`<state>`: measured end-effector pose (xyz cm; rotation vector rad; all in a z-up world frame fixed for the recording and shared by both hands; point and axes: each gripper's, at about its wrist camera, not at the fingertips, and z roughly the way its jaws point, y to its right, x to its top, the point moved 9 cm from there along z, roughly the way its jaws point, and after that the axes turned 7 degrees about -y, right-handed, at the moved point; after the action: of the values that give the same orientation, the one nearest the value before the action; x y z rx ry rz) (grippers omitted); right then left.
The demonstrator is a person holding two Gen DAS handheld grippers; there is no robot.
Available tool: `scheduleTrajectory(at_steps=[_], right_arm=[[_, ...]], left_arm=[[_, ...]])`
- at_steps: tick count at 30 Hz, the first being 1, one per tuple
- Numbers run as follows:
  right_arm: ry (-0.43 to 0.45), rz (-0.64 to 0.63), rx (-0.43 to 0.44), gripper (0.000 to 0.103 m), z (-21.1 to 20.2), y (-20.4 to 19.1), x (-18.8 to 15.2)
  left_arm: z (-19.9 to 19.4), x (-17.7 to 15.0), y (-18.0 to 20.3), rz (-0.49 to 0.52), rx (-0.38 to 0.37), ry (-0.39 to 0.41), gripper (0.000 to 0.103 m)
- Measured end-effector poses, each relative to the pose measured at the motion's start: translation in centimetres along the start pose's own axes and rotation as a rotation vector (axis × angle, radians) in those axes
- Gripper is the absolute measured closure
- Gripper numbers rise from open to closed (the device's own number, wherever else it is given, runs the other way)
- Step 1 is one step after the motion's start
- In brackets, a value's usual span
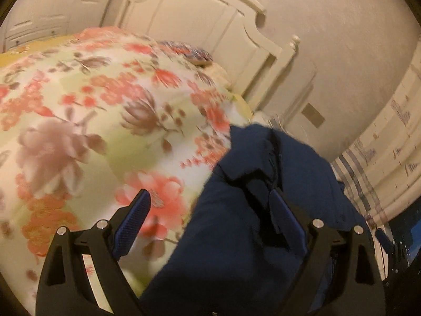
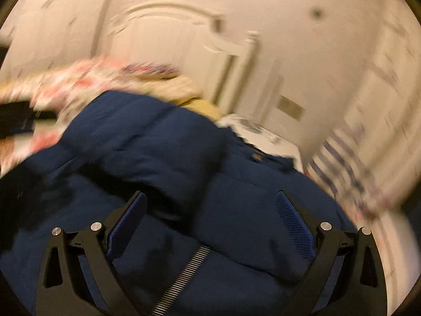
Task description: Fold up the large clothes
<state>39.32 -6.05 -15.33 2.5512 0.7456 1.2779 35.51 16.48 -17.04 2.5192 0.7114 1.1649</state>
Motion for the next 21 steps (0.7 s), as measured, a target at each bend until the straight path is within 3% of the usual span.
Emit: scheduleTrajectory(at_steps=[4, 10, 12, 14, 16, 17, 21], right_arm=[[-0.026, -0.236, -0.046, 0.008, 1.6, -5.6, 1.5], [0.012, -0.407, -0.11, 0.008, 3.5, -10.4, 4.3], [0.026, -0.404, -0.122, 0.02, 3.5, -10.7, 5.2], [0.01, -0.348, -0.026, 0.048, 3.4, -10.6, 5.8], [0.035, -0.262, 0.071, 0.06, 2.2, -9.7, 6.3], [0.052, -0.212, 0.118, 0.065, 1.6, -8.8, 6.5], [0.108, 0.213, 0.343, 0.066, -1.4, 0.1, 6.9]], left_arm=[[-1.5, 0.9, -0.9, -0.034, 0.019, 0.07, 0.012], [-1.6, 1.3, -2.4, -0.093, 0.032, 0.075, 0.012], [-1.5, 1.3, -2.8, -0.107, 0.031, 0.07, 0.012], [-1.3, 1.2, -2.9, -0.109, 0.031, 0.061, 0.012], [-1.2, 1.1, -2.7, -0.099, 0.033, 0.058, 0.012], [-1.3, 1.1, -2.5, -0.089, 0.033, 0.062, 0.012], [-1.3, 1.0, -1.8, -0.053, 0.035, 0.061, 0.012]])
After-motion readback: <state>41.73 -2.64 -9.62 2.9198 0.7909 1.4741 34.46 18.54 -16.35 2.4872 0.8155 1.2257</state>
